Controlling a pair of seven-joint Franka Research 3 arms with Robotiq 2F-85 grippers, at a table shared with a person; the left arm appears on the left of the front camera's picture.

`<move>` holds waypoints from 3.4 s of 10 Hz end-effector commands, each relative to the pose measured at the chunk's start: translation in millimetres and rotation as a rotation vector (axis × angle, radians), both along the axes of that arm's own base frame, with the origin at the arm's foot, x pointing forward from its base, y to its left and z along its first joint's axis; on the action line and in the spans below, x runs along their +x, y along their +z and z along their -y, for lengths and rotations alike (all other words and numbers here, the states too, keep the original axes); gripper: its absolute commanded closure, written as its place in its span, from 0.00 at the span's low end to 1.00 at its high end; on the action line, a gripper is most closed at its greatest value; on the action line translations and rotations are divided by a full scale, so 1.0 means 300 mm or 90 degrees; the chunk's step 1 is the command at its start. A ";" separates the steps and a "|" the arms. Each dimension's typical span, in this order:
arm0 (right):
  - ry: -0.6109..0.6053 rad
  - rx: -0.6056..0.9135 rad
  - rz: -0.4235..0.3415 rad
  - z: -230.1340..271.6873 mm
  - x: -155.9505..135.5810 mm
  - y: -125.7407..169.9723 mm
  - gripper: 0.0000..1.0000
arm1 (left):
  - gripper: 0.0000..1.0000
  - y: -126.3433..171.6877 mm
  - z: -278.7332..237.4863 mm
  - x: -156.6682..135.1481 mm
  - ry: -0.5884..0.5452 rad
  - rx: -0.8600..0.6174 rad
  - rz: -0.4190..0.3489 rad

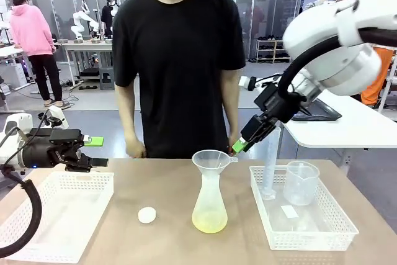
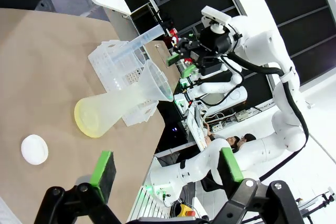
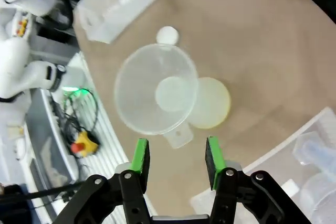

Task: Prepare the solutions needed for the experiment.
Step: Once the solution is in the Big flask , pick up the Plastic Funnel and place it back into the right Organizing basket.

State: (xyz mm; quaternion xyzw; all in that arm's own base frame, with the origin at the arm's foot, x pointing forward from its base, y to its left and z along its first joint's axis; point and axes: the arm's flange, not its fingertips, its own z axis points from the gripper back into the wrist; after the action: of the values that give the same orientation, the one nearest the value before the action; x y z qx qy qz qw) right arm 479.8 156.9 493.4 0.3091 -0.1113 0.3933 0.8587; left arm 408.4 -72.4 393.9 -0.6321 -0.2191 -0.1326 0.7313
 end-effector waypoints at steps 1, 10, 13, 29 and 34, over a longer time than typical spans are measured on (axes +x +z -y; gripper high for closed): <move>0.028 -0.052 0.059 -0.059 0.046 -0.004 0.45 | 0.00 0.007 0.006 -0.002 0.001 0.010 0.002; 0.056 -0.064 0.058 -0.123 0.051 -0.003 0.45 | 0.00 0.007 0.006 -0.002 0.001 0.010 0.002; 0.056 -0.064 0.058 -0.123 0.051 -0.003 0.45 | 0.00 0.007 0.006 -0.002 0.001 0.010 0.002; 0.177 -0.161 0.031 -0.312 0.139 -0.025 0.45 | 0.00 0.007 0.006 -0.002 0.001 0.010 0.002; 0.181 -0.184 0.014 -0.323 0.152 -0.049 0.73 | 0.00 0.007 0.006 -0.002 0.001 0.010 0.002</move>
State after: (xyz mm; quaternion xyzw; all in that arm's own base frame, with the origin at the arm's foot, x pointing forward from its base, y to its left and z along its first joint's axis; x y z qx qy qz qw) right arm 521.1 249.4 473.8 0.2024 -0.0323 0.5327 0.8211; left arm 408.4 -72.4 393.9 -0.6322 -0.2190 -0.1326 0.7313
